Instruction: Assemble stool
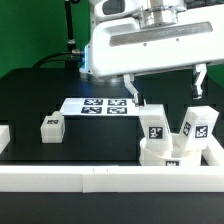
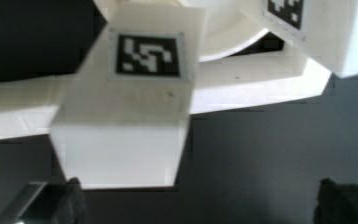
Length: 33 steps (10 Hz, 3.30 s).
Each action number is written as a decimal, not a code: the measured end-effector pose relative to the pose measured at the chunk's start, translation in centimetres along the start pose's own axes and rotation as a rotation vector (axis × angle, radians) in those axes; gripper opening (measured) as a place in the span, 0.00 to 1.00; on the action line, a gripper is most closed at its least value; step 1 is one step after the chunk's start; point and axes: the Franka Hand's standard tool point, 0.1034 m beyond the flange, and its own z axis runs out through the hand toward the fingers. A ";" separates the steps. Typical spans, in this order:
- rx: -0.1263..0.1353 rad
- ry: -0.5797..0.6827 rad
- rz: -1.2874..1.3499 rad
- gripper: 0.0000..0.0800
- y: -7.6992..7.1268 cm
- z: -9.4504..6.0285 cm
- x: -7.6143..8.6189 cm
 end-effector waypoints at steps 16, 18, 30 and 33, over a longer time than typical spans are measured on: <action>0.174 -0.377 -0.662 0.81 0.6 -0.3 0.9; 0.211 -0.364 -0.900 0.81 0.9 -0.1 0.8; 0.266 -0.383 -1.271 0.42 1.9 1.8 -0.9; 0.254 -0.388 -1.214 0.42 1.9 1.8 -0.9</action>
Offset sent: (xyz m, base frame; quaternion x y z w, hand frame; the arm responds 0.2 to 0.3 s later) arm 0.0042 -0.0122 0.0045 -0.0001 -0.0097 -0.0437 0.9990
